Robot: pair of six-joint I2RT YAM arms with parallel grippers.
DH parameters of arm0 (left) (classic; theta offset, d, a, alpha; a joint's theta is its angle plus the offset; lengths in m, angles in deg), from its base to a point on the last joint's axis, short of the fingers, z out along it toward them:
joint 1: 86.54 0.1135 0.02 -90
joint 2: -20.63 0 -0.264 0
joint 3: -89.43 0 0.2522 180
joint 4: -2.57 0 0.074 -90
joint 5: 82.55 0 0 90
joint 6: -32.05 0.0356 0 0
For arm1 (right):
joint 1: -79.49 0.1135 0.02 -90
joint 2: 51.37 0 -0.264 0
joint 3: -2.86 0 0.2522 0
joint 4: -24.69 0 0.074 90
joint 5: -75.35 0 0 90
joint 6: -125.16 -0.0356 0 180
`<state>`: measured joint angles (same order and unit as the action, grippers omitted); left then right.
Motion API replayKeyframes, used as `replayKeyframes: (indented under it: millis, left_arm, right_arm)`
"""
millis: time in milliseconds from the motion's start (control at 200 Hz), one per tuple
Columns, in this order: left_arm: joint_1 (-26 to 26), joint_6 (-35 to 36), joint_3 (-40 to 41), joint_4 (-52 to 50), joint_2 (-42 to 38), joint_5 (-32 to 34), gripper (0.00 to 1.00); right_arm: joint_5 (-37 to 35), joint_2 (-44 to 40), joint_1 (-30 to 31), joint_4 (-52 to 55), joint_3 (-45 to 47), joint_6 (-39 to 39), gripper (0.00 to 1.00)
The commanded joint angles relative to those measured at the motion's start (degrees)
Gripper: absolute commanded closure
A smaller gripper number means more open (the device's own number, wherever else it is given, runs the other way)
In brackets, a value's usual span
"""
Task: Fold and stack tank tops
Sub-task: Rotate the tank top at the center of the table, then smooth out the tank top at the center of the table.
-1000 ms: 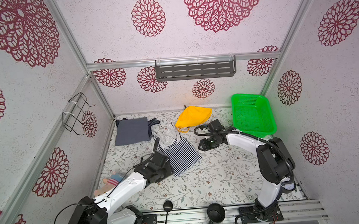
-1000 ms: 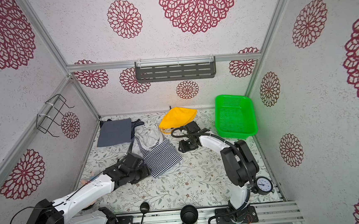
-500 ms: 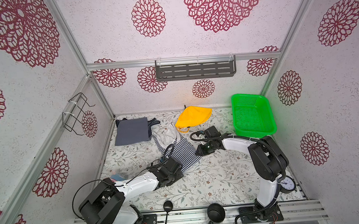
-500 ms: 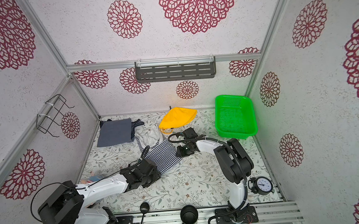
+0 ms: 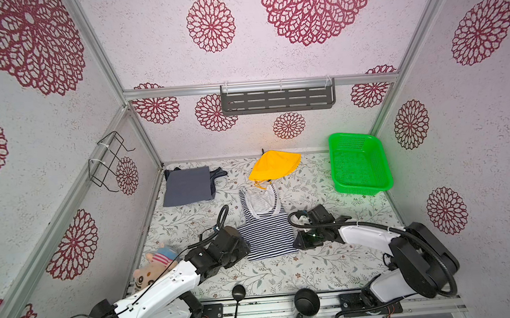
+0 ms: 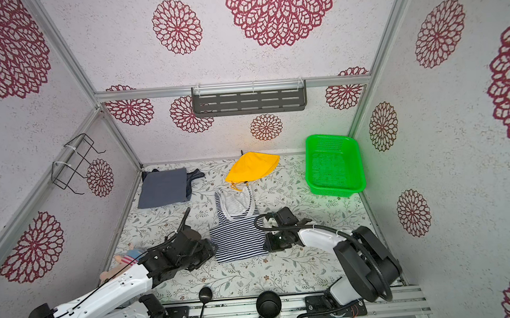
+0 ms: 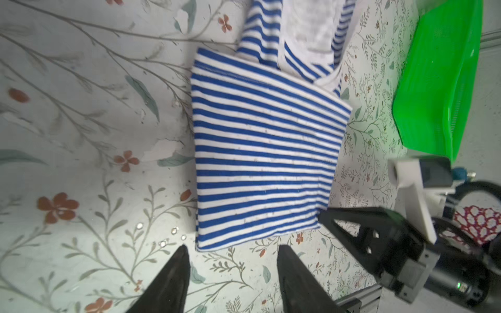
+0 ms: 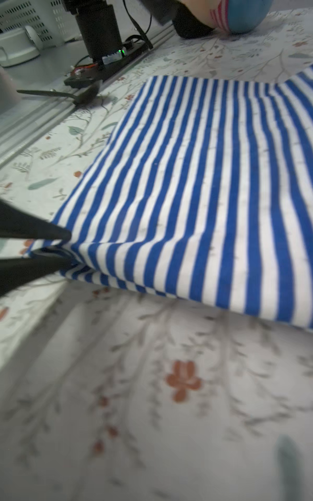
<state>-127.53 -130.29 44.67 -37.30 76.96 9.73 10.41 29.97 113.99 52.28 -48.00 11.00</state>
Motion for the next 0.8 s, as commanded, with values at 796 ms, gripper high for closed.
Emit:
replayKeyframes:
  millis: [796]
  left_arm:
    - [16.26, 13.79, -8.91, 21.15, 33.08, -10.73, 0.47]
  right_arm:
    - [-1.75, 21.24, -7.43, -3.04, -25.52, 4.15, 0.64]
